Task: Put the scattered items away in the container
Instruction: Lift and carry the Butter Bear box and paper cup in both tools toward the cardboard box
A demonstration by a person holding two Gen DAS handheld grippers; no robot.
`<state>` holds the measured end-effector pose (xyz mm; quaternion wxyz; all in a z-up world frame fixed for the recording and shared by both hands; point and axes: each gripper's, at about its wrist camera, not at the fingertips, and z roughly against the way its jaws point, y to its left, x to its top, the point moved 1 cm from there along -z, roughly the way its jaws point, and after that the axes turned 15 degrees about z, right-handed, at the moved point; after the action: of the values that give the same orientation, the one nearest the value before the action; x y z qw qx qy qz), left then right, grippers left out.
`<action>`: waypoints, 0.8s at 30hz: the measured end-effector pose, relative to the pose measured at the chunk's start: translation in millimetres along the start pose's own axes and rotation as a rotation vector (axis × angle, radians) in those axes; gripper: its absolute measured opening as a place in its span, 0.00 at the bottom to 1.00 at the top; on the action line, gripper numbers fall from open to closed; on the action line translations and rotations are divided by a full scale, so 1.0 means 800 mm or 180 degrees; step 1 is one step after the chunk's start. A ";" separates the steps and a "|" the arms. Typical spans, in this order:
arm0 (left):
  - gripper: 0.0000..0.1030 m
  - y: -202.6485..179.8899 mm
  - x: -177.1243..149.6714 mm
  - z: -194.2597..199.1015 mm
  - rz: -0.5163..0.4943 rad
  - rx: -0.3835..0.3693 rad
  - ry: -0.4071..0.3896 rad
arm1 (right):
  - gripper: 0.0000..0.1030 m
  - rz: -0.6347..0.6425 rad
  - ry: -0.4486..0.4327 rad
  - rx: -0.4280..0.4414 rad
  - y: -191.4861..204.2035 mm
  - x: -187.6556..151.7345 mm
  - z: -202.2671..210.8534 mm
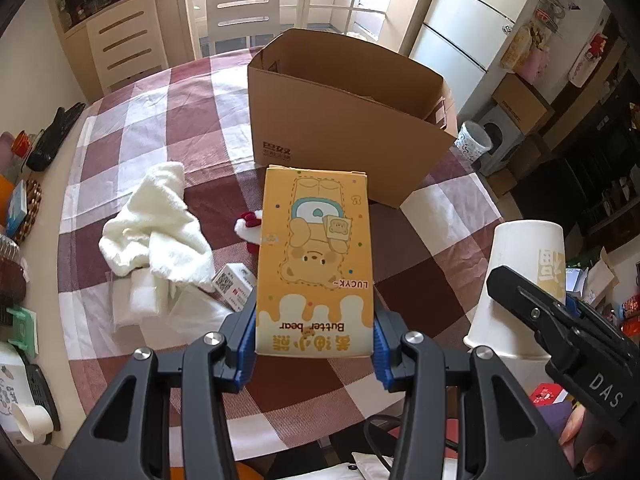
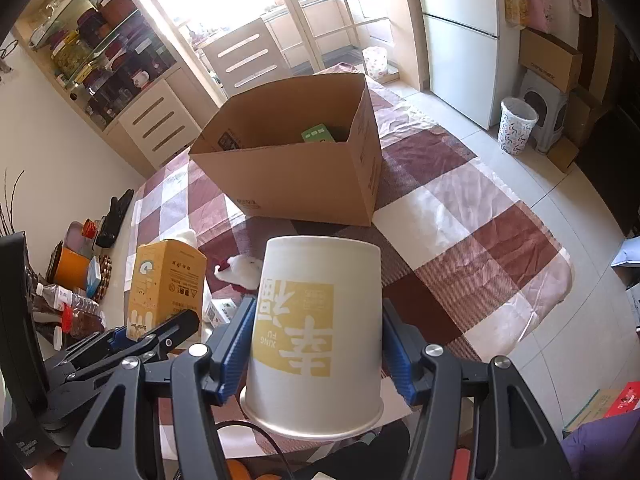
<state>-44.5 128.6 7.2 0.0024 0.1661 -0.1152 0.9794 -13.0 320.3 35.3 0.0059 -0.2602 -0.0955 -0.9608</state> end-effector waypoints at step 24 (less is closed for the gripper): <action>0.46 -0.030 0.077 -0.023 0.0013 -0.0085 0.0024 | 0.59 0.0111 -0.0020 0.0062 -0.014 0.078 -0.034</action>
<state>-107.3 153.6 15.9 0.0030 0.1620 -0.1286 0.9784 -80.9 328.3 41.7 0.0248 -0.2647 -0.1004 -0.9588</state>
